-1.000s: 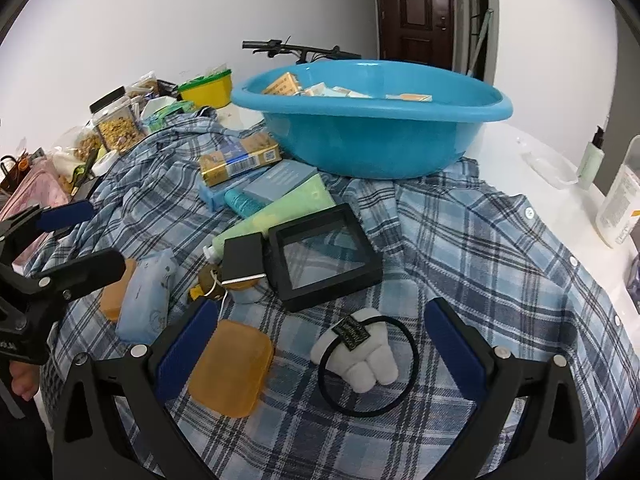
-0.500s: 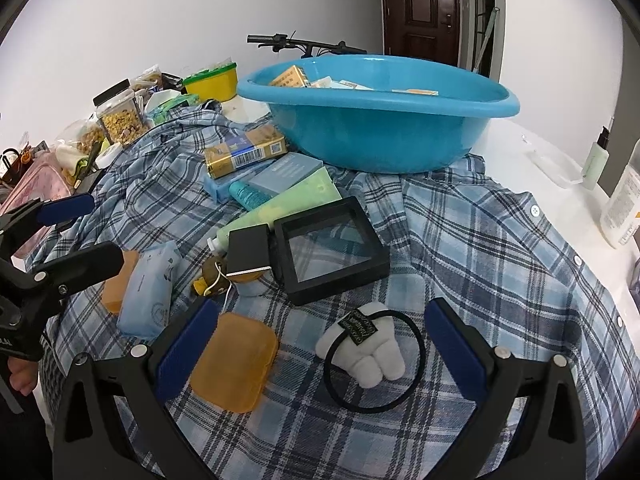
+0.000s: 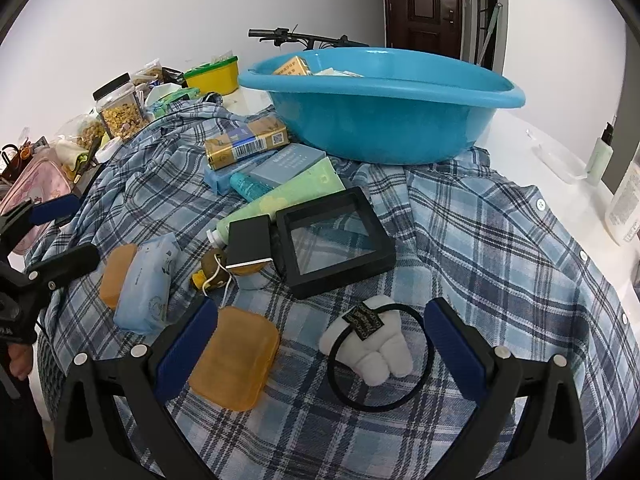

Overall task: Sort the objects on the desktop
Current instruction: 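Move the left tool toward the orange soap box while the right tool approaches the wipes pack, then grasp the orange soap box with the left gripper while the right gripper grasps the Babycare wipes pack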

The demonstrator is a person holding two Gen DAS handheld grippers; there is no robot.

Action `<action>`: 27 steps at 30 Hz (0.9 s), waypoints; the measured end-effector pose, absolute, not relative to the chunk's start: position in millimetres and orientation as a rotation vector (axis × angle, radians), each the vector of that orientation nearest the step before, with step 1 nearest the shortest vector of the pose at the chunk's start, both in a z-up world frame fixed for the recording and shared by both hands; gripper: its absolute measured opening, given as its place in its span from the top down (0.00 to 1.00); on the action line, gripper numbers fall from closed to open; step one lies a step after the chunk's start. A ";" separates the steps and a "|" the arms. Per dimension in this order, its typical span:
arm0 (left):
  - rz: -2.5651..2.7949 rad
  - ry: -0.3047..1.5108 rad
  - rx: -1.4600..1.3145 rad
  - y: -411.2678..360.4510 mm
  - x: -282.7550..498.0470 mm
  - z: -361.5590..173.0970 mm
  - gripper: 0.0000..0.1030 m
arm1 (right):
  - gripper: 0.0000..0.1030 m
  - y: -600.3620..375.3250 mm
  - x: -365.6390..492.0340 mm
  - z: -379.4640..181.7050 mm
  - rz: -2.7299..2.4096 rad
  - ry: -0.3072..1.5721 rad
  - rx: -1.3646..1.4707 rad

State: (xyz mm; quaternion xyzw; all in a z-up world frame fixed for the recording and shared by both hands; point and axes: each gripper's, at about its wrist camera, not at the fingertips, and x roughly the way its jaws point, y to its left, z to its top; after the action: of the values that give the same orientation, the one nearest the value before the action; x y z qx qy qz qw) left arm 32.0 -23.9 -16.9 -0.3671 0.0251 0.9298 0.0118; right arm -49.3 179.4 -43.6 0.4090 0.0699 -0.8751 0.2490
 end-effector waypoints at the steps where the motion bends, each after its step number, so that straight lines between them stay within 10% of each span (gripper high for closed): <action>1: 2.883 0.075 -1.143 -26.7 33.1 -18.4 0.00 | 0.00 179.8 -49.5 -44.1 -2.385 0.189 1.116; 24: 2.725 0.062 -1.283 -29.4 18.7 -69.2 0.00 | 0.00 176.4 -48.4 -51.2 -2.370 0.241 1.145; 27: 2.697 0.040 -1.283 -28.3 17.3 -72.2 0.14 | 0.00 176.9 -48.1 -50.9 -2.368 0.236 1.137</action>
State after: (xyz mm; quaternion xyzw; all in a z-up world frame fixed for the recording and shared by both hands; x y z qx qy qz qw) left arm 17.3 -28.3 -72.2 -0.4282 0.0133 0.9003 0.0774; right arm -48.1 176.9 -50.9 0.4176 0.0866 -0.8695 0.2493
